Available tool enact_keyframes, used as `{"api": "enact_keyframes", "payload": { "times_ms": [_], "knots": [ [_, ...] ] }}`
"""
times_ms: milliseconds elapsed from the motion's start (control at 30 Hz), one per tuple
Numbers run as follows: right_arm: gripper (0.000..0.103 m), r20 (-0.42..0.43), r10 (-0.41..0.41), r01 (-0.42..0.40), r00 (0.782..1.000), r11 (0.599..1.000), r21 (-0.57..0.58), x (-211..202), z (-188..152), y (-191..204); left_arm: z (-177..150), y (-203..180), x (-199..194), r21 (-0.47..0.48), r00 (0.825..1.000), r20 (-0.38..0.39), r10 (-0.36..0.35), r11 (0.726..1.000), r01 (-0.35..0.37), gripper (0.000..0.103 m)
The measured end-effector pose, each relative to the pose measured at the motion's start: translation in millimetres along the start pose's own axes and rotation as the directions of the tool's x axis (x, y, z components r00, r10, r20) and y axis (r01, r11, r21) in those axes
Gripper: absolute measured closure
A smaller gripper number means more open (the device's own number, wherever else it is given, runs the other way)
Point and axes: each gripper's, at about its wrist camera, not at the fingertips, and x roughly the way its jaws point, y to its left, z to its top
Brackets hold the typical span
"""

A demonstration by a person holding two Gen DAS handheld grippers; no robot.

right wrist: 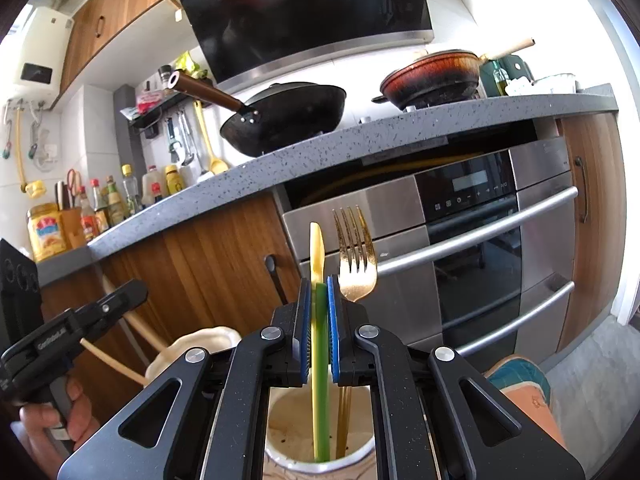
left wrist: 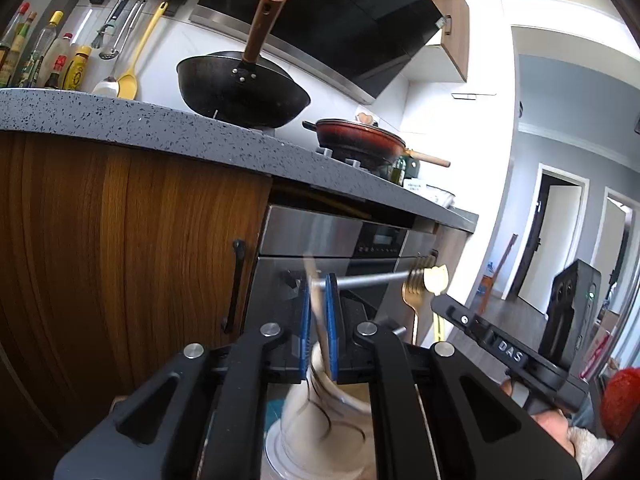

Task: Organize utensils
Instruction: 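Lift the chopstick with the left tool while the right tool lifts the green utensil over the holder, then release the chopstick into the tall cup while the right tool releases its utensil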

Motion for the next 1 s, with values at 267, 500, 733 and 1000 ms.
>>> {"api": "enact_keyframes", "payload": {
  "times_ms": [267, 500, 733, 1000],
  "knots": [
    [0.094, -0.027, -0.036, 0.036, 0.999, 0.999, -0.018, -10, -13, 2, -10, -7, -16, 0.046, 0.999, -0.034, 0.002, 0.999, 0.000, 0.081],
    [0.094, -0.063, -0.081, 0.079, 0.995, 0.996, -0.036, -9, -22, 1, -13, 1, -28, 0.022, 0.999, -0.039, 0.007, 1.000, -0.007, 0.066],
    [0.086, -0.070, -0.090, 0.088, 0.993, 0.996, -0.021, -17, -25, -2, -18, 6, -33, 0.007, 0.999, -0.047, 0.025, 1.000, -0.025, 0.056],
    [0.056, -0.056, -0.088, 0.089, 0.995, 0.996, 0.012, -37, -22, -7, -30, 9, -41, 0.006, 0.995, -0.067, 0.071, 0.997, -0.070, 0.033]
  ]
}}
